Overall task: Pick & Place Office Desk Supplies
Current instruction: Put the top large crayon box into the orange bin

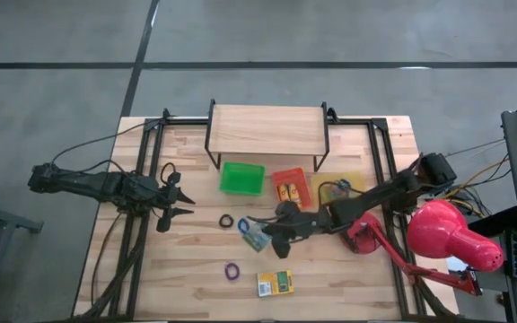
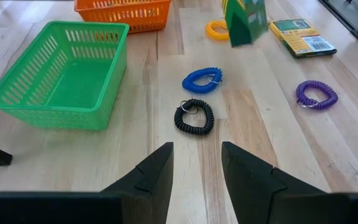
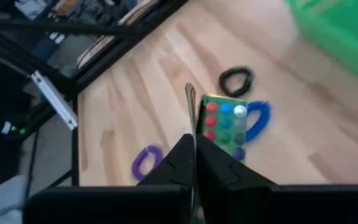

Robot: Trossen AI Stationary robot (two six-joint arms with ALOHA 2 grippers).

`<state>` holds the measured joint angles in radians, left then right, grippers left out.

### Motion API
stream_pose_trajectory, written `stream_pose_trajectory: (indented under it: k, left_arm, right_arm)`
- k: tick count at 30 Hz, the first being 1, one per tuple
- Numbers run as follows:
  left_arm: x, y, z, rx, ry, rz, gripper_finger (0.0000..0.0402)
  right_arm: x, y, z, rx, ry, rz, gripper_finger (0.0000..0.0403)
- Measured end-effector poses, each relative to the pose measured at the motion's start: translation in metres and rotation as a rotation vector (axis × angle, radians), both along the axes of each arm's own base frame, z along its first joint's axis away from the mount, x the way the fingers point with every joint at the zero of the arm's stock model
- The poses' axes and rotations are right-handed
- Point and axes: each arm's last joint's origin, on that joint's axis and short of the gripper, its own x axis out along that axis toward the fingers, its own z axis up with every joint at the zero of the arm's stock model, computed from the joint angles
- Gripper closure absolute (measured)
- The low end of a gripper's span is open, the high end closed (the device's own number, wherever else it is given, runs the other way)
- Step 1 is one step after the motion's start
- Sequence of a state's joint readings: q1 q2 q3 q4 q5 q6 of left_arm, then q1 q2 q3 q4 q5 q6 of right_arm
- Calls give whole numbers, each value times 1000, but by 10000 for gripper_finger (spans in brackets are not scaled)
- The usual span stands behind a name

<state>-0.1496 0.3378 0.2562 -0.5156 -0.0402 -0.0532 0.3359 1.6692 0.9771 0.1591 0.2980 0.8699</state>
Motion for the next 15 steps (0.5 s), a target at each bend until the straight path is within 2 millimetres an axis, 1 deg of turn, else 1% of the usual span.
stream_pose_trajectory:
  k: [8,10,15]
  left_arm:
    - [0,0,0,0,1,1,259]
    - [0,0,0,0,0,0,259]
    - [0,0,0,0,1,0,259]
  right_arm:
    - [-15,-9,19,-113,13,-92,395]
    - [-19,-11,24,-165,26,-86,395]
    - [-31,-15,36,-340,60,6,395]
